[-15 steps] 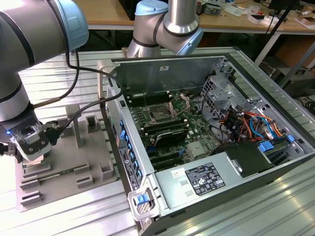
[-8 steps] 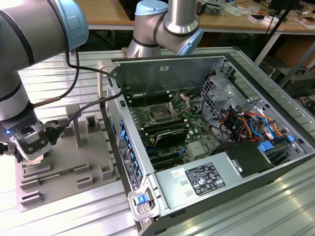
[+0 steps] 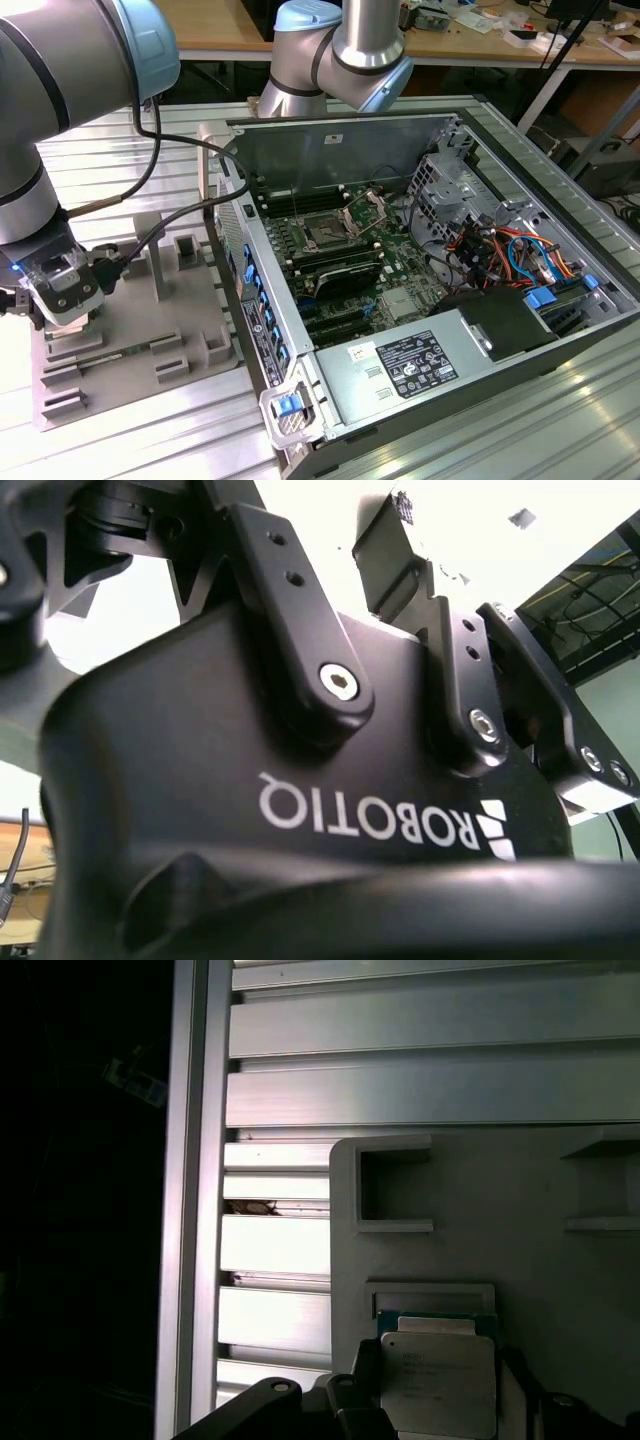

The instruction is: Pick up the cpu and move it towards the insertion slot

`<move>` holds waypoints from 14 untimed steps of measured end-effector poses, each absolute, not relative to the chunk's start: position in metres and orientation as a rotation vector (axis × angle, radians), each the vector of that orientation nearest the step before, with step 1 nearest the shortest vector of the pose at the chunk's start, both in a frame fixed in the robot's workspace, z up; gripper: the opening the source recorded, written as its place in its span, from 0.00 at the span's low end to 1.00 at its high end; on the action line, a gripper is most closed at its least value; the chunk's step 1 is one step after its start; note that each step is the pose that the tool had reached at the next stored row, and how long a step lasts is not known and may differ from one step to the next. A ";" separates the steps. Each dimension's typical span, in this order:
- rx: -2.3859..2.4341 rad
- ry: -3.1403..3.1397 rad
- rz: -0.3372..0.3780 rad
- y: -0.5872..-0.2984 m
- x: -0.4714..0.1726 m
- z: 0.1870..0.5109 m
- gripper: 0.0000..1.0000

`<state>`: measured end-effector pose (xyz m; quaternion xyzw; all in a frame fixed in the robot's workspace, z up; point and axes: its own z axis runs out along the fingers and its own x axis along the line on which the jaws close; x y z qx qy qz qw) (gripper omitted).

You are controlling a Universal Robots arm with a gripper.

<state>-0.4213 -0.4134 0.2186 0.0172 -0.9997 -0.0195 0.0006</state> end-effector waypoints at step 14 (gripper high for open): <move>0.054 -3.139 -0.062 -0.413 -0.421 0.222 0.55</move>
